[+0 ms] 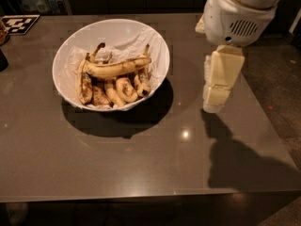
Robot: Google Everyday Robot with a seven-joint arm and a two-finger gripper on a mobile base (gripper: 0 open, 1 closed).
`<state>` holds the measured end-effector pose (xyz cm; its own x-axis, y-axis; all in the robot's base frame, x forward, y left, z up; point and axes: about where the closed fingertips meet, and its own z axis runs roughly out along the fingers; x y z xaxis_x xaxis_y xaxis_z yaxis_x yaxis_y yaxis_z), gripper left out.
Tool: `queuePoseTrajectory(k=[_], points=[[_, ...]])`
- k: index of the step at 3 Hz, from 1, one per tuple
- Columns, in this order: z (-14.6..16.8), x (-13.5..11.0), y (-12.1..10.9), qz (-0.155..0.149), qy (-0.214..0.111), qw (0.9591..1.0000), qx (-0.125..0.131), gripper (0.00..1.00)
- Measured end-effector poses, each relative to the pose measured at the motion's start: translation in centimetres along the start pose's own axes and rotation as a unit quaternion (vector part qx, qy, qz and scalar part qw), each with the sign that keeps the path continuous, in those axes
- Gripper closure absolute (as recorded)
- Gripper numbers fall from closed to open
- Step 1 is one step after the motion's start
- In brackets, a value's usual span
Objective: Pick banana from white bowl
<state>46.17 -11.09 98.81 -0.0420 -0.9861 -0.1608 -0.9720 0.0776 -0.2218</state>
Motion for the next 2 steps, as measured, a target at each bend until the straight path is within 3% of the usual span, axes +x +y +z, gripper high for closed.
queuePoseTrajectory(k=[1, 2], points=[[0.0, 0.0, 0.0, 0.0, 0.0, 1.0, 0.001, 0.0], [0.8, -2.3, -1.9, -0.008, -0.001, 1.0, 0.004, 0.0]])
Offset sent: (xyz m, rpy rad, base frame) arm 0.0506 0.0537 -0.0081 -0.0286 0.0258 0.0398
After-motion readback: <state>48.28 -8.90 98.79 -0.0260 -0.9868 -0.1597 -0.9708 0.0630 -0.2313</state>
